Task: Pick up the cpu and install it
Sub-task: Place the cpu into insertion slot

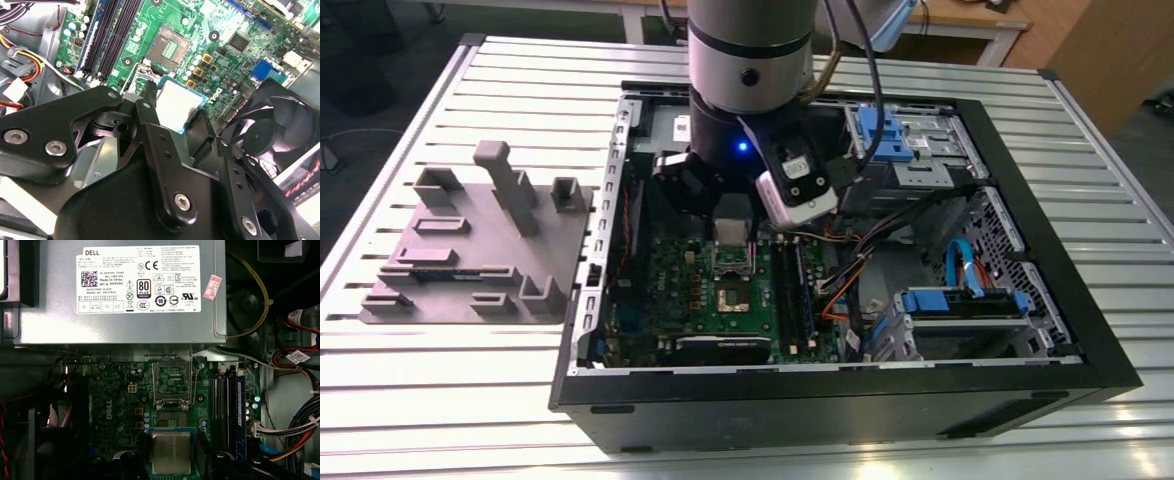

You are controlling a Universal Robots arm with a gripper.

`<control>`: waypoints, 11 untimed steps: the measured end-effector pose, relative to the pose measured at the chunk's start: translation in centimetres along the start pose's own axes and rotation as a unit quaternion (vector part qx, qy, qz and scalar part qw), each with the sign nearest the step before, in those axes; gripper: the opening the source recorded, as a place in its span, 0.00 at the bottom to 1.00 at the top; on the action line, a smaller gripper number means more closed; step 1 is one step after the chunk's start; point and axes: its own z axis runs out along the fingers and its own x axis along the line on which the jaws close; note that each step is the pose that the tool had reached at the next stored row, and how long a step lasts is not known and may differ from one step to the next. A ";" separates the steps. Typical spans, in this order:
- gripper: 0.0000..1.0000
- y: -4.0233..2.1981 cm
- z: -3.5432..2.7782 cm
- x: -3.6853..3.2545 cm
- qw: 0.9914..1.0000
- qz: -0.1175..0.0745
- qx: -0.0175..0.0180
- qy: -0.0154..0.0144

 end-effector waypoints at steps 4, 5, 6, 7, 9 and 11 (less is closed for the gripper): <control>0.47 -0.02 0.73 0.00 1.000 0.000 0.000 0.000; 0.47 -0.02 0.91 0.00 1.000 0.000 0.000 0.000; 0.47 -0.03 1.09 0.00 1.000 0.000 0.000 0.000; 0.47 -0.04 1.29 0.00 1.000 0.000 0.000 0.000; 0.47 -0.04 1.65 0.00 1.000 0.000 0.000 0.000; 0.47 -0.05 2.00 0.00 1.000 0.000 0.000 0.000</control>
